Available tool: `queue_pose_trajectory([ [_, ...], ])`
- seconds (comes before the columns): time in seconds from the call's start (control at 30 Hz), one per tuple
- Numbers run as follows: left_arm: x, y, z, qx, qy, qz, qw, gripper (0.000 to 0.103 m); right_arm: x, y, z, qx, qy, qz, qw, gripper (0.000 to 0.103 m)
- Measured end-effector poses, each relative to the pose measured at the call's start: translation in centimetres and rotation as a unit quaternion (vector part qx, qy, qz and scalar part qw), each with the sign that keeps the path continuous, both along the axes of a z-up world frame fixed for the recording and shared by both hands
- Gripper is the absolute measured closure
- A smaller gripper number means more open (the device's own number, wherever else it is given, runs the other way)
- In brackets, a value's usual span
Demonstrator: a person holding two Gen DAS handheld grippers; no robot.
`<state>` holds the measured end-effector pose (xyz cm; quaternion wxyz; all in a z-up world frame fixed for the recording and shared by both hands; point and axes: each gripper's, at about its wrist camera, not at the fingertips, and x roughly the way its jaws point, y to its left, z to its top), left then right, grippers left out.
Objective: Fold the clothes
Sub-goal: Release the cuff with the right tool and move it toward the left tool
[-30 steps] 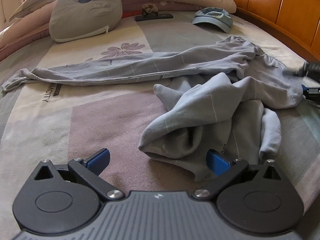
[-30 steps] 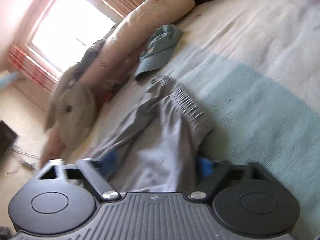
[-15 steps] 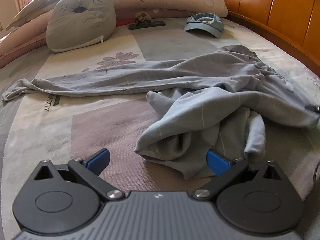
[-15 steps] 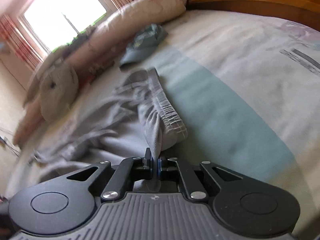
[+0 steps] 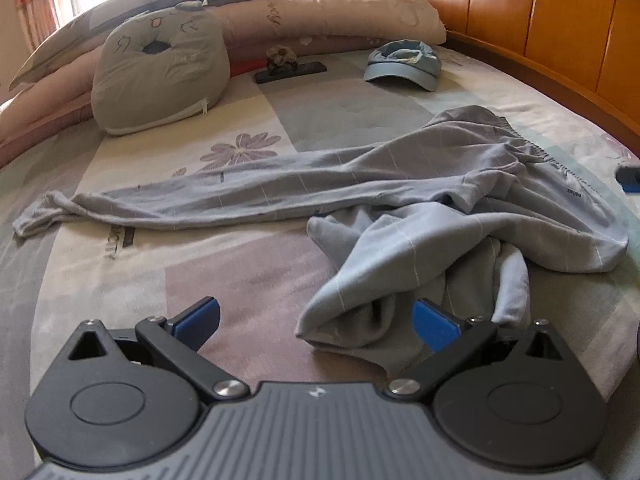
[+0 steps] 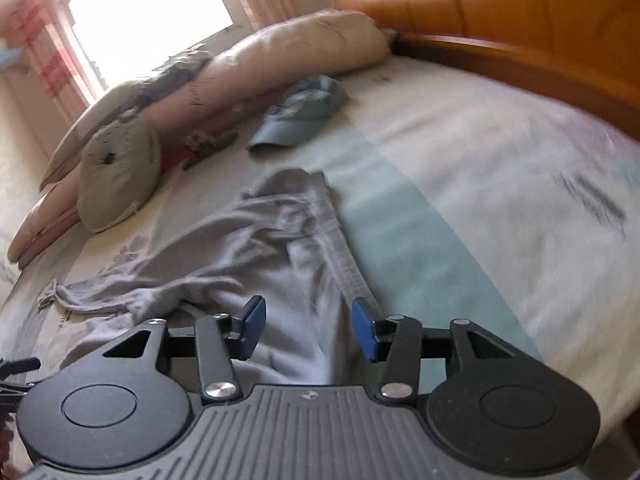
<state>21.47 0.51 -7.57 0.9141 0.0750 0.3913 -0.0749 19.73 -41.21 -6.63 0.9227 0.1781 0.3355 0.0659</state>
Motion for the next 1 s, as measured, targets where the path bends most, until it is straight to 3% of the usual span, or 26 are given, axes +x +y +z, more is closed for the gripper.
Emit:
queue_pose_trajectory([
  [0.27,4.0,1.4,1.1,0.013,-0.022,-0.017,0.9995,0.001,6.8,4.9,2.6,-0.08,-0.024,0.113,0.99,0.052],
  [0.43,8.4,0.8,1.2,0.005,-0.04,-0.043,0.9983,0.001,13.8,9.6,4.0,-0.158,-0.054,0.206,0.964,0.052],
  [0.57,13.0,-0.9,0.4,-0.003,-0.034,-0.06,0.9976,0.001,20.7,12.7,3.2,-0.174,-0.034,0.27,0.946,0.052],
  [0.77,16.3,-2.3,-3.1,-0.015,0.016,-0.076,0.9968,0.001,26.1,16.8,0.0,-0.231,-0.014,0.373,0.899,0.052],
  [0.87,15.5,-1.4,-5.0,-0.034,0.054,-0.075,0.9952,0.001,26.0,18.2,-1.8,-0.277,-0.007,0.425,0.861,0.052],
  [0.93,14.9,-0.5,-4.9,-0.06,0.059,-0.071,0.9939,0.001,25.7,18.6,-2.9,-0.304,-0.005,0.455,0.837,0.052],
  [1.0,14.8,-0.4,-3.9,-0.066,0.052,-0.086,0.9927,0.001,25.2,18.2,-3.1,-0.306,-0.006,0.468,0.829,0.052],
])
